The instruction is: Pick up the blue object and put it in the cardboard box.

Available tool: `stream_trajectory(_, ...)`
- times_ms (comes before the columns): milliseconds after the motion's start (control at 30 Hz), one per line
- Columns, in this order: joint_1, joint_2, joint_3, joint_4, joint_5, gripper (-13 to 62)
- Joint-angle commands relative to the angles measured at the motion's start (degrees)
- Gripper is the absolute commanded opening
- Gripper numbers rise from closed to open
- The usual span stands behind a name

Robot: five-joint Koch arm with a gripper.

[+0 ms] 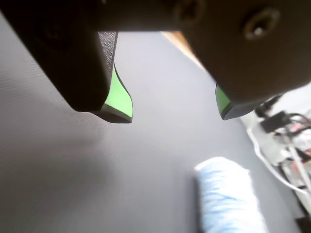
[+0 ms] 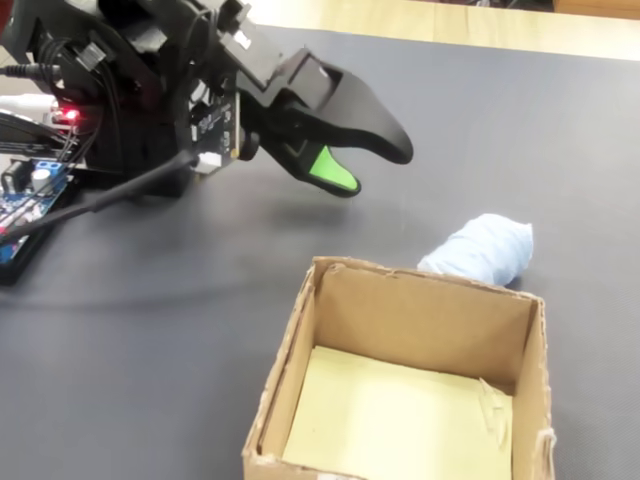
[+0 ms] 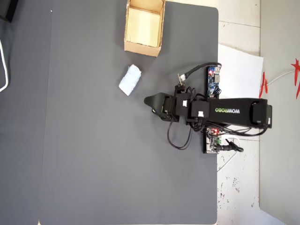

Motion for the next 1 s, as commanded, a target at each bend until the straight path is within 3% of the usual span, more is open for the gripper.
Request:
stream_trajectory(0, -0.09, 2.81, -5.1, -0.35, 0.09, 33.0)
stream_trajectory(500, 3.16, -16.17, -32.87, 20.83, -0.18, 32.9)
stream_trajectory(967, 11.43, -42.8, -52.82, 27.25, 0.44, 32.0)
